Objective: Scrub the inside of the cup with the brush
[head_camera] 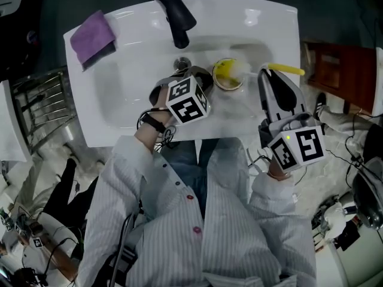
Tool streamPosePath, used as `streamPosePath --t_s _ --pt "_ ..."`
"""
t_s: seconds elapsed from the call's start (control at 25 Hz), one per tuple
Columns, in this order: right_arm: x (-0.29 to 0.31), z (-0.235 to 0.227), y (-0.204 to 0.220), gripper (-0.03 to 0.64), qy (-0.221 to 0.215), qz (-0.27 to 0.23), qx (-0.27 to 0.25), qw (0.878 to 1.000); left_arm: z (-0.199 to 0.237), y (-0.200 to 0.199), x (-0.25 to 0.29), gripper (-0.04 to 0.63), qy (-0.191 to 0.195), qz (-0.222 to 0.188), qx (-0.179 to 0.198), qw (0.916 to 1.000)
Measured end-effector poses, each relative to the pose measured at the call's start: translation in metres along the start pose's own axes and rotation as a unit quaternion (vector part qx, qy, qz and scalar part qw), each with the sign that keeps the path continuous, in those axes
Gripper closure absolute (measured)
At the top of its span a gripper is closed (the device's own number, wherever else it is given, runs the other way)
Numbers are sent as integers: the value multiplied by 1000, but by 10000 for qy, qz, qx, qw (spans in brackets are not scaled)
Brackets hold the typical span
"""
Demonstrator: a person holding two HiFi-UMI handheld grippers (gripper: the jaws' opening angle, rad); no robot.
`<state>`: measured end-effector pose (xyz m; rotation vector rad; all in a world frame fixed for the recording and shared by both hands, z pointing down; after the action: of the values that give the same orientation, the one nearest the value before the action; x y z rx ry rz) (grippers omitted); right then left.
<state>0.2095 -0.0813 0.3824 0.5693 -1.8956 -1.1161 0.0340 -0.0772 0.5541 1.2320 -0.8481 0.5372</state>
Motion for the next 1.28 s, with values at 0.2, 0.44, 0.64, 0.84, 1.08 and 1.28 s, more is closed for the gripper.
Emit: streamPosePath --t_s 0.2,0.44,0.64,0.84,1.08,1.28 --pt "-14 -4 4 560 113 188 -55 9997 -3 -5 1 526 37 -3 29 10000" --pt "9 1 14 560 86 124 16 9999 -2 -5 -1 526 64 9 56 10000" --pt "33 -1 18 560 151 92 -482 9987 -1 -3 -1 526 48 13 86 10000" --pt "29 -12 16 558 342 296 -934 9946 -5 -4 -2 526 27 4 108 9999" --pt "7 -28 20 558 269 600 -719 9952 2 -3 -1 526 36 23 96 9999" --pt "-13 -20 28 560 -176 802 -275 9962 1 -6 0 526 16 77 158 9998"
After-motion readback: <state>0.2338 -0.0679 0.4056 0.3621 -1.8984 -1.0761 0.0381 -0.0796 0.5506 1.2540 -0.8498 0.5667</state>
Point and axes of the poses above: the fingertips, and each gripper's own axes: x forward along the fingers, z to its left, y out of its underside, the point moved 10 cm from there along -x, backward along the fingers, and after that the axes turned 3 degrees about x, right-handed, at the moved point
